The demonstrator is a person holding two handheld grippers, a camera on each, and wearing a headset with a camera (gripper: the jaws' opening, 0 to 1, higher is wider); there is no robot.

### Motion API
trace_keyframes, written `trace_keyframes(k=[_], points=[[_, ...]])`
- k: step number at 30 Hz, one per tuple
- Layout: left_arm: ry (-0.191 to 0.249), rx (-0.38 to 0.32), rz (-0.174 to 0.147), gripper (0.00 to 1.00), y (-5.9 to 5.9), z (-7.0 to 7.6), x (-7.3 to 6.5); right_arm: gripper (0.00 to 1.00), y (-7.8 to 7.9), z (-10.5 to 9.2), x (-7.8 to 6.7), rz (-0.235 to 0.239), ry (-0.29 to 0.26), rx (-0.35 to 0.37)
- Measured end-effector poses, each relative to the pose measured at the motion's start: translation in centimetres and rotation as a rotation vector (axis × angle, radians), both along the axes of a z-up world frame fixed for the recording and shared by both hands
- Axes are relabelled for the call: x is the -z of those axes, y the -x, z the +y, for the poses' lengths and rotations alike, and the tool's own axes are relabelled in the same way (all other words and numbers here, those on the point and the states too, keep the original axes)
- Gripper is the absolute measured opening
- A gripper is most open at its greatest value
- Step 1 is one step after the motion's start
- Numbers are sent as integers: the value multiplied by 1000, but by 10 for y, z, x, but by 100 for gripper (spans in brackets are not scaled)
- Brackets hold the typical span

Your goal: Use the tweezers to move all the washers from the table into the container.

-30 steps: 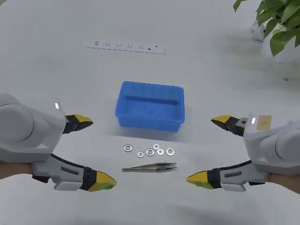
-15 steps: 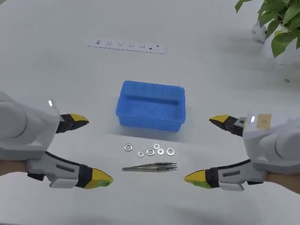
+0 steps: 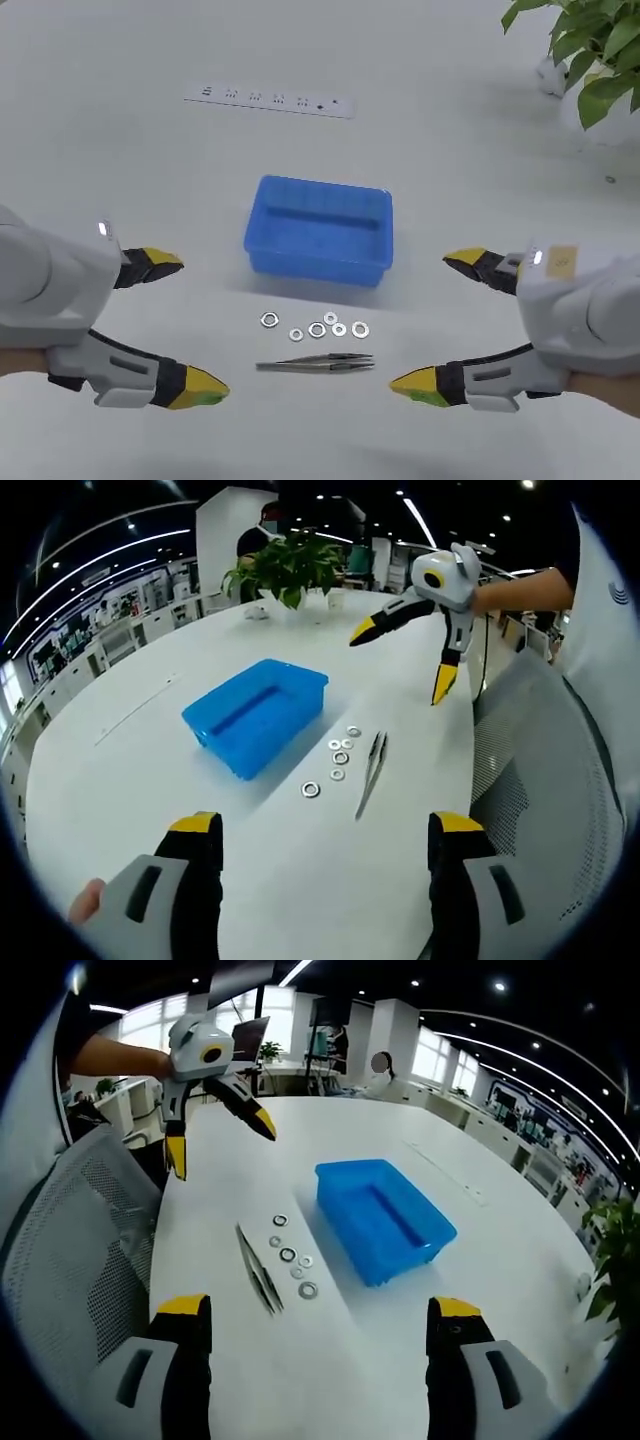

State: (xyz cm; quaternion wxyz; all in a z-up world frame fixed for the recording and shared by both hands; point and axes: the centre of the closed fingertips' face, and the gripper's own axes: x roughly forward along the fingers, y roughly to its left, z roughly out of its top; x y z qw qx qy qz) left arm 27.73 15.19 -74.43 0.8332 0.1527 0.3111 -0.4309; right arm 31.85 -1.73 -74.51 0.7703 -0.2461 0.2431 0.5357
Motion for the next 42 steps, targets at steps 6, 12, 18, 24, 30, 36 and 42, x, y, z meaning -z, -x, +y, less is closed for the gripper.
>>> trace_keyframes(k=[6,12,18,24,30,36,42], points=[[11,8,-8,89,-2,-2,1,86,0,4,-2,-6,-18,-4],[10,10,-9,87,-1,1,4,85,-2,7,-2,-2,-25,-3],[17,44,-26,82,0,-9,10,81,3,14,-2,-1,-32,-27],[48,98,7,74,4,-34,17,71,20,32,7,20,-31,-107],[25,172,65,66,13,-55,36,58,32,53,27,53,8,-195],[-23,197,96,52,13,-55,53,41,38,65,44,84,52,-280],[-29,211,131,43,12,-57,61,30,42,71,56,106,103,-350]])
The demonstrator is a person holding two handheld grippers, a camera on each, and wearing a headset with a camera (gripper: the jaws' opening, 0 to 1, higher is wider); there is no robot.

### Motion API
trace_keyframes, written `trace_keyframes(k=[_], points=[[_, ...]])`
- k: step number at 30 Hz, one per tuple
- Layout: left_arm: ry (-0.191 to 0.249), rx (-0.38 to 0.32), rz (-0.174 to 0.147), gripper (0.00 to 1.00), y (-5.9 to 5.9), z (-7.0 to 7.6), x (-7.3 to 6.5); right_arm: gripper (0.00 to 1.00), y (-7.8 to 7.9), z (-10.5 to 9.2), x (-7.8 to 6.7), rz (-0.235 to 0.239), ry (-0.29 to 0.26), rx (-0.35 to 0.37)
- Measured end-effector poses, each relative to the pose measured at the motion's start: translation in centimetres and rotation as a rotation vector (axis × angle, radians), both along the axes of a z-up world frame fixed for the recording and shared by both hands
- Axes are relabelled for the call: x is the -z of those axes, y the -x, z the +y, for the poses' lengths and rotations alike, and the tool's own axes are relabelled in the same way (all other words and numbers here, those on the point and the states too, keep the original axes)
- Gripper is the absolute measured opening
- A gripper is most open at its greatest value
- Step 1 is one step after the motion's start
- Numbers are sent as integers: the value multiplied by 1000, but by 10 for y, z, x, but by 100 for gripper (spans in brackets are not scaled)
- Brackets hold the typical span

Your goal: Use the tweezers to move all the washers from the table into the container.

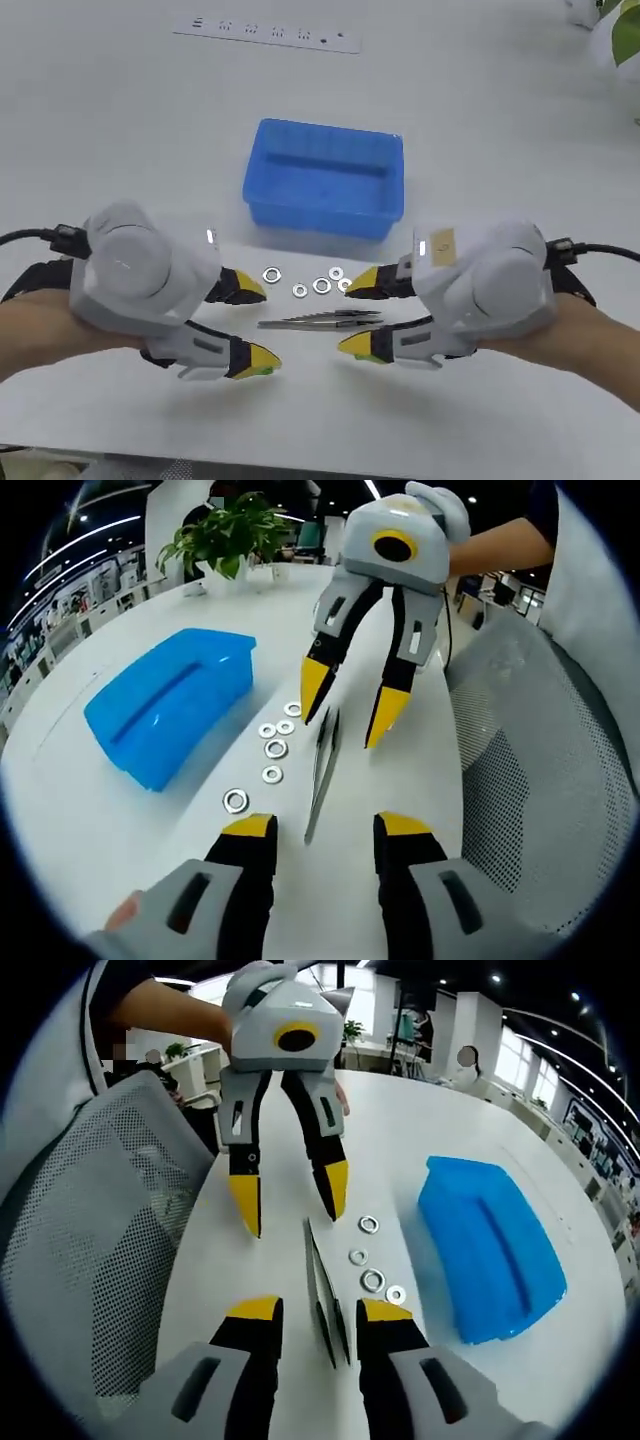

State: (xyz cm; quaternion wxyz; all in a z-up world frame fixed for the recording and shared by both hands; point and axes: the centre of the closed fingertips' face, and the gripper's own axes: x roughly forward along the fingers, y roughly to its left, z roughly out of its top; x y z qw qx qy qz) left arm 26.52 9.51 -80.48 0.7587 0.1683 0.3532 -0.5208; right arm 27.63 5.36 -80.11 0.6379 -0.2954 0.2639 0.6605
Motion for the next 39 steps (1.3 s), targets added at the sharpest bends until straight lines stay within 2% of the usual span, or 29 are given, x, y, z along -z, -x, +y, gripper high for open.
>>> trace_keyframes(k=[1,5,7,11,13,14,15,17,20,22,33,36,39], points=[[2,-2,-1,43,-1,0,0,29,0,1,2,17,4,1],[-14,-1,16,37,-2,0,4,25,-1,0,9,25,30,-15],[-18,10,10,35,-1,0,4,23,1,0,11,24,42,-33],[-25,9,24,31,-2,-1,5,19,-2,-1,14,2,64,-53],[-23,13,33,30,-3,-3,4,18,-3,0,14,4,65,-52],[-18,18,55,30,-1,-5,4,17,-3,0,15,1,69,-56],[-23,22,62,28,-1,-6,4,15,-3,0,15,-4,72,-70],[-43,59,45,26,-1,-8,5,11,-2,-1,15,-4,79,-77],[-45,64,54,26,-2,-11,5,11,-1,0,15,-38,90,-102],[-45,66,51,24,-3,-10,6,9,-3,0,16,-31,95,-90],[-63,73,47,19,-7,-9,7,7,-3,-1,14,-60,64,-74],[-68,79,42,18,-8,-8,7,7,-2,2,9,-43,35,-54],[-67,68,51,17,-9,-8,7,7,-2,2,6,-47,26,-49]])
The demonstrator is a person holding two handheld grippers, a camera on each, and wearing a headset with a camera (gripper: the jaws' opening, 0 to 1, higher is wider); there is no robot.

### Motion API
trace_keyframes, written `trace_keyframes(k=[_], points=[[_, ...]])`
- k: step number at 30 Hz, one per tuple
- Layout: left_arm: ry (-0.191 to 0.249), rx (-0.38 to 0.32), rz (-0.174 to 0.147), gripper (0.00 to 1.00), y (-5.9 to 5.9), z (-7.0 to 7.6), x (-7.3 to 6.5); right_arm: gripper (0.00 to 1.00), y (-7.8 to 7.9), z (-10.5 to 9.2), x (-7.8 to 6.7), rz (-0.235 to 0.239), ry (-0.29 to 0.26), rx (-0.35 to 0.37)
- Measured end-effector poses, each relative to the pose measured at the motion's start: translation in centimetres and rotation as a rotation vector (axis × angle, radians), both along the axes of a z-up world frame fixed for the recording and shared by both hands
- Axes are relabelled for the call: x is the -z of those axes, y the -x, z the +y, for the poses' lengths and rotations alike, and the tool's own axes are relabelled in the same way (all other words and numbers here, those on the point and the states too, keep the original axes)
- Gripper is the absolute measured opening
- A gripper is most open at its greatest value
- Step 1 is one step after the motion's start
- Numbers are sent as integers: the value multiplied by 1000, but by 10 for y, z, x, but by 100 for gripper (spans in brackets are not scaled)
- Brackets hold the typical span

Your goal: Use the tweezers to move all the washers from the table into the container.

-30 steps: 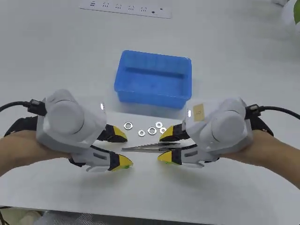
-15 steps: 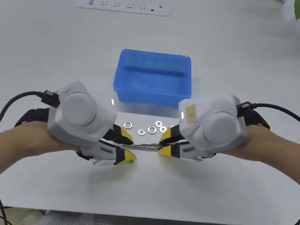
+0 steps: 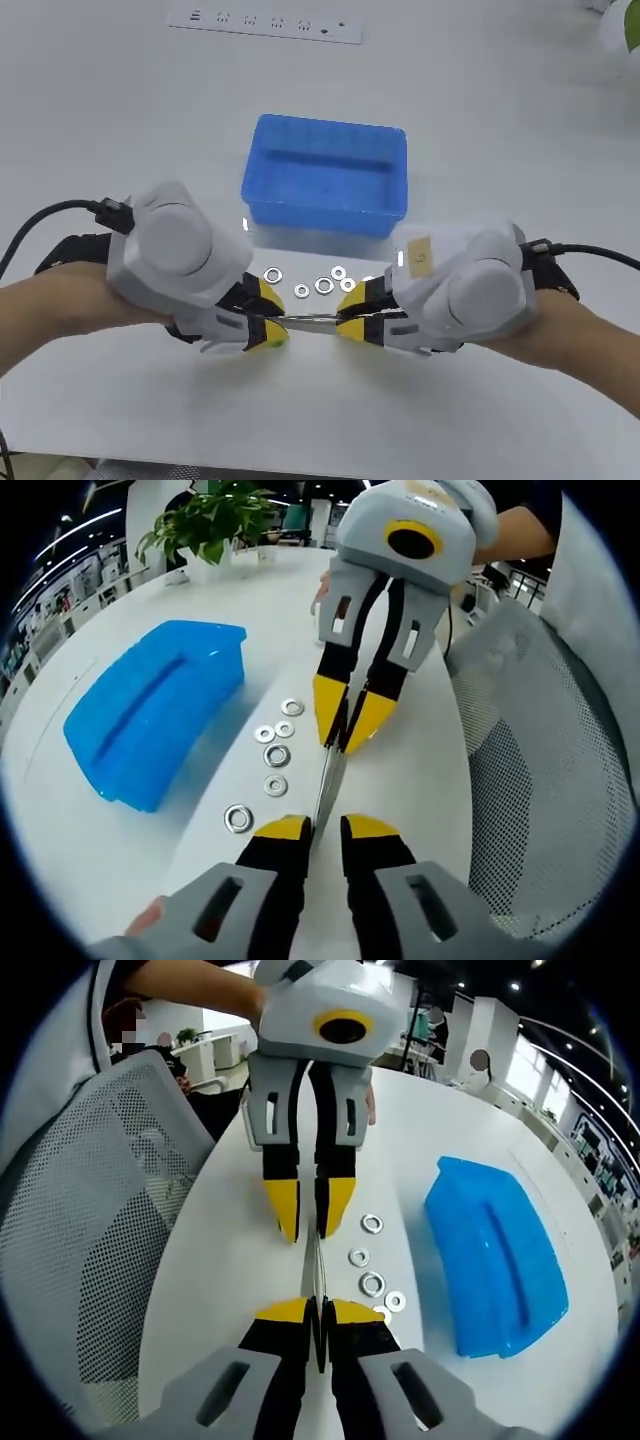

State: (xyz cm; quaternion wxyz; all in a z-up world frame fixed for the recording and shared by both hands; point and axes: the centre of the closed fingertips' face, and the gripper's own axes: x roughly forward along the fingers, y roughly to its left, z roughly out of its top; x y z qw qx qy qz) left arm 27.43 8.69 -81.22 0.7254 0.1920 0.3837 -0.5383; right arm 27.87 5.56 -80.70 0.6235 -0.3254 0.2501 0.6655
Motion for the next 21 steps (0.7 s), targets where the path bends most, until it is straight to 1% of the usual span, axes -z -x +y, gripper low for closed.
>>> trace_keyframes(k=[2,5,8,11,13,15,16,17,18,19,20,21], points=[[-3,7,-6,16,0,0,0,7,0,0,-1,-1,-8,2],[-9,14,-9,15,0,0,0,7,0,2,-5,9,-33,13],[-17,19,-21,13,-1,0,1,7,1,4,-9,8,-48,16],[-31,15,-42,9,-6,2,1,7,1,5,-11,11,-62,24],[-31,20,-56,9,-8,1,2,7,-1,5,-12,6,-66,34],[-39,25,-77,9,-10,0,2,7,-3,5,-13,10,-75,49],[-44,29,-93,9,-12,1,2,7,-4,5,-13,9,-77,52],[-43,29,-89,9,-11,0,2,7,-3,5,-13,10,-78,51],[-47,36,-92,9,-10,1,2,7,-3,5,-13,10,-78,51],[-54,52,-103,9,-10,1,2,7,-3,5,-13,6,-77,48],[-72,82,-138,8,-10,1,1,7,-2,5,-13,4,-77,45],[-80,97,-159,8,-10,1,0,7,-3,5,-13,-1,-77,44]])
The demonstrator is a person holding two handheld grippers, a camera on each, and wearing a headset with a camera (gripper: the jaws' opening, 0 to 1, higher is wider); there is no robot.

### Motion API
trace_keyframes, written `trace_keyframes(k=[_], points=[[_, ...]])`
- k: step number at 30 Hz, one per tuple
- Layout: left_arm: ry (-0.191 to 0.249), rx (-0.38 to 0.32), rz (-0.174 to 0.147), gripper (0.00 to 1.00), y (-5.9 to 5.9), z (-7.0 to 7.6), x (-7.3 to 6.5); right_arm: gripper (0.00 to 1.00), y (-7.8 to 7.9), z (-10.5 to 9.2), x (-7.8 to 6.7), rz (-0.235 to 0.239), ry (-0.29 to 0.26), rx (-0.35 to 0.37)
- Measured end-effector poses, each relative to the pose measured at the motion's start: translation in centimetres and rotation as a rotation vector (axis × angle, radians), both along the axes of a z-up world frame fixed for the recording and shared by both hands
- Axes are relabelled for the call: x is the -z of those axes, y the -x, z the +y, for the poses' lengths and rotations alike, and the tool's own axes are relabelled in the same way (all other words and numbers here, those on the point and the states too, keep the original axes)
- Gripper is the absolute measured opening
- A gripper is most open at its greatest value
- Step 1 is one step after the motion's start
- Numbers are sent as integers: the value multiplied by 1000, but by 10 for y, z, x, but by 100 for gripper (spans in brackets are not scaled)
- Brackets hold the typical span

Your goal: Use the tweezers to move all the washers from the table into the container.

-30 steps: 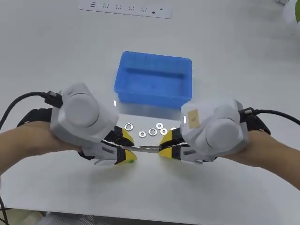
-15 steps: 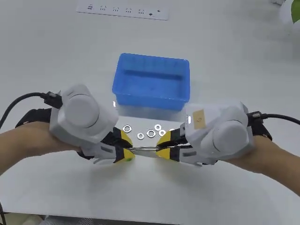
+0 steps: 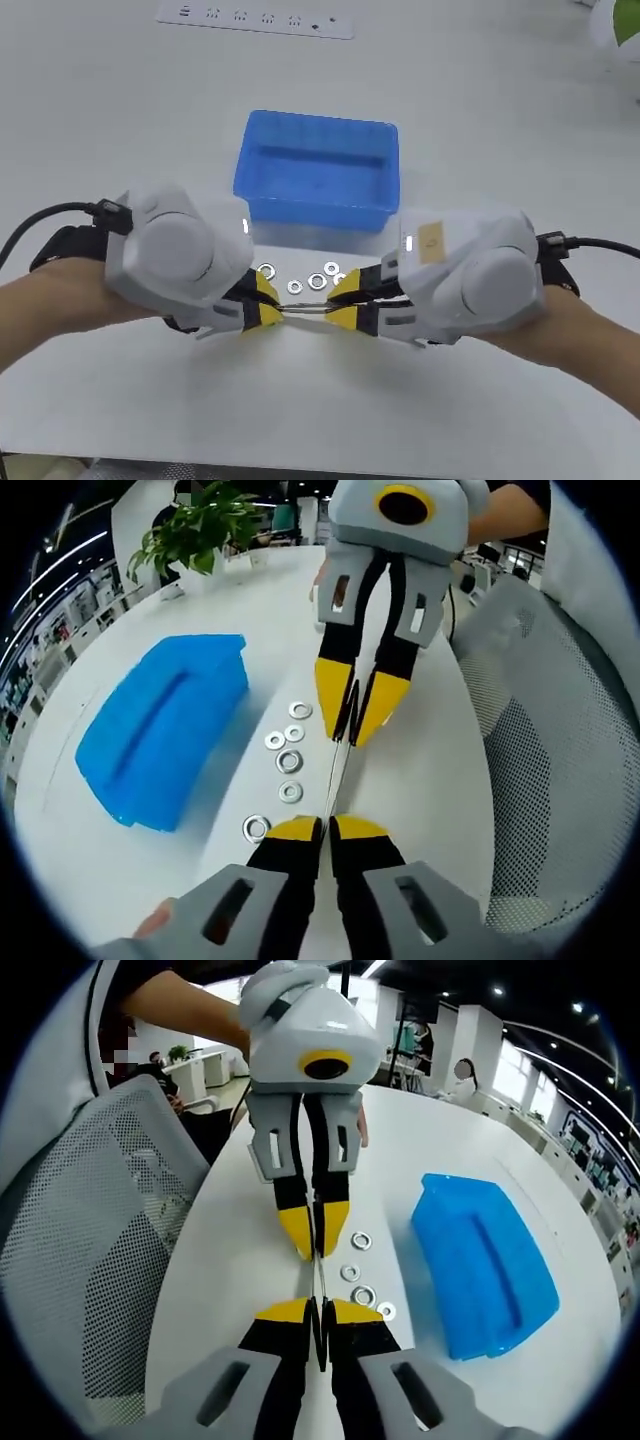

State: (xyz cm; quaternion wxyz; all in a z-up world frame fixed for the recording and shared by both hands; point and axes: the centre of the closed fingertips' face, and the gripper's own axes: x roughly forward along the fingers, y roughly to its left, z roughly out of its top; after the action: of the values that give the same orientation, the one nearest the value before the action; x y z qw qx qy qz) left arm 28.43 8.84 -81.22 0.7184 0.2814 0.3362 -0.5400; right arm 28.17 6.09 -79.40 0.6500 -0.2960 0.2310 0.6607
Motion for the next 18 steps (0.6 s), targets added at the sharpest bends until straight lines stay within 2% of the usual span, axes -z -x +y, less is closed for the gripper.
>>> trace_keyframes(k=[1,5,10,18], points=[[0,-6,10,8,3,0,-1,7,0,0,0,1,0,-1],[11,-7,15,7,4,3,-6,7,2,1,2,2,-2,-11],[-11,32,-10,7,10,6,-17,7,5,4,1,-9,-12,-20],[-15,40,3,6,16,8,-29,7,10,6,2,-17,-26,-28]])
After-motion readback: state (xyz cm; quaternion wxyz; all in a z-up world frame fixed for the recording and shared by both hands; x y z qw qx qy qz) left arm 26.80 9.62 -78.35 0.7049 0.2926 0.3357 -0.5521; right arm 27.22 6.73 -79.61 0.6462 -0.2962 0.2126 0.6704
